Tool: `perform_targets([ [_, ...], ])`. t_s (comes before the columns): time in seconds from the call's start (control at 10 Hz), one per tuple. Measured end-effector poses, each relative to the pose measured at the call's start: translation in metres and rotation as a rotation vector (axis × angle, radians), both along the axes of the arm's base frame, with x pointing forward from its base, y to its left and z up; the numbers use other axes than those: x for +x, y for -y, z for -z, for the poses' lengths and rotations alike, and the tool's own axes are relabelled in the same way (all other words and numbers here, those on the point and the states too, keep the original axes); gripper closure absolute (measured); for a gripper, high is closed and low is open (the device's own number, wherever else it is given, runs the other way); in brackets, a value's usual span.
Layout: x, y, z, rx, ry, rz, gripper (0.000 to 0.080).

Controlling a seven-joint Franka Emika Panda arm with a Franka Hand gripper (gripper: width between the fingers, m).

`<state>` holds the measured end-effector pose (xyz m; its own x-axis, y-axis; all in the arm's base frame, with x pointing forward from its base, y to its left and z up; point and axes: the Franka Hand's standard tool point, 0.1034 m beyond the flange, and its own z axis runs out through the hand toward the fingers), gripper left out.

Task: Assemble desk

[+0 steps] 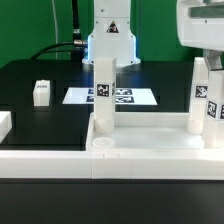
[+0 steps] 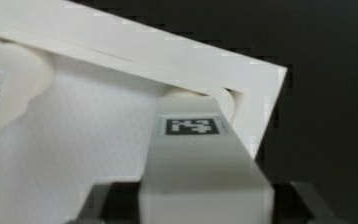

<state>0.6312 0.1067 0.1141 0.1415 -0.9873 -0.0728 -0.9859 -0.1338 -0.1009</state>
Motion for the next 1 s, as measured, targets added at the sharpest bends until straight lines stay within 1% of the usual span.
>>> perform_targets([
  [0.1, 0.0, -0.0001, 0.0, 0.0, 0.0, 0.004, 0.0509],
  [0.2, -0.0001, -0.0001, 0.0005, -0.001, 0.0, -0.007, 0.0439],
  [0.3, -0.0002, 0.0, 0.0007, -0.004, 0.002, -0.039, 0.03],
  [0.4, -0.0021, 0.0002, 0.0012, -0.007, -0.012, -0.08, 0.03],
  [0.5, -0.0037, 0.0009, 0.0003, -0.015, -0.044, -0.169, 0.0178],
  [0.6, -0.0001, 0.0015, -0.0015, -0.036, -0.032, -0.302, 0.0158],
  [1.0, 0.0036, 0.0009, -0.0014, -0.062, 0.014, -0.57, 0.015],
])
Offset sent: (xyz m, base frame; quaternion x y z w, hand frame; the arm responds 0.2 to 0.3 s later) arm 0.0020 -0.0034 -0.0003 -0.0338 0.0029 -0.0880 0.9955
